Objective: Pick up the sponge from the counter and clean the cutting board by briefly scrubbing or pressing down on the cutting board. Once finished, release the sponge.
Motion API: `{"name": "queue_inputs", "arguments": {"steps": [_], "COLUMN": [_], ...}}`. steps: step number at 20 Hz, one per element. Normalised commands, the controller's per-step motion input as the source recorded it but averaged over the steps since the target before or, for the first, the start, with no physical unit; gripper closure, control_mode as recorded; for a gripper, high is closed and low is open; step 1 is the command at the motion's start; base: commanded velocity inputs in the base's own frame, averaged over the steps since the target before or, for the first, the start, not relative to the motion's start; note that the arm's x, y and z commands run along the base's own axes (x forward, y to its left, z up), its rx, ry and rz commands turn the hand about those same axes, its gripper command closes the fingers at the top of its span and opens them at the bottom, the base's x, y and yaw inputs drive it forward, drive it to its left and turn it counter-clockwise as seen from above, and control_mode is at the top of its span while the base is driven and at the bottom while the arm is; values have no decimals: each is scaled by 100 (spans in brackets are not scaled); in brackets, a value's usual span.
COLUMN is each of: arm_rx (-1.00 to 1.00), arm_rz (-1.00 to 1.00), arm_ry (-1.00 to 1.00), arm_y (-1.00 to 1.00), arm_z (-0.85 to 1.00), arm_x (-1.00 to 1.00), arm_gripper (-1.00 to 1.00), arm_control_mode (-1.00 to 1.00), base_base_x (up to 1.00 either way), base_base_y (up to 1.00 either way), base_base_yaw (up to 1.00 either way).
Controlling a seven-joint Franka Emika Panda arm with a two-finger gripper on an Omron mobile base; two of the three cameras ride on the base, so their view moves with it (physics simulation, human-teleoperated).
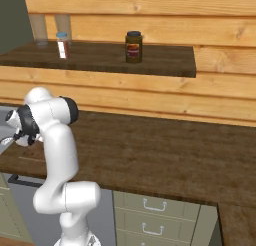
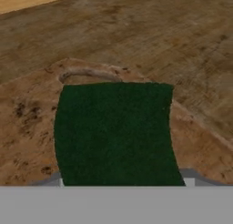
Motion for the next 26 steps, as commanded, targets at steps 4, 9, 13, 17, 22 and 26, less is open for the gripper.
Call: {"name": "queue_inputs", "arguments": {"steps": [4,9,13,17,22,26], "arm_rx": [6,4,5,0,15,43], "arm_rz": [1,2,3,3,0,-5], "arm_ry": [13,18,21,2,0,5], "arm_y": [18,13,11,21,-13,-76], "arm_z": [-42,-41,-26,-58,47,100], "arm_x": [-100,-100,-100,-100,-53,-6], "arm_gripper": [100,100,100,100,100,100], "arm_control_mode": [-100,-100,-100,-100,-100,-100], "base_base_x": [0,0,0,0,0,0], "base_base_y": [0,0,0,0,0,0], "base_base_yaw": [0,0,0,0,0,0]}}
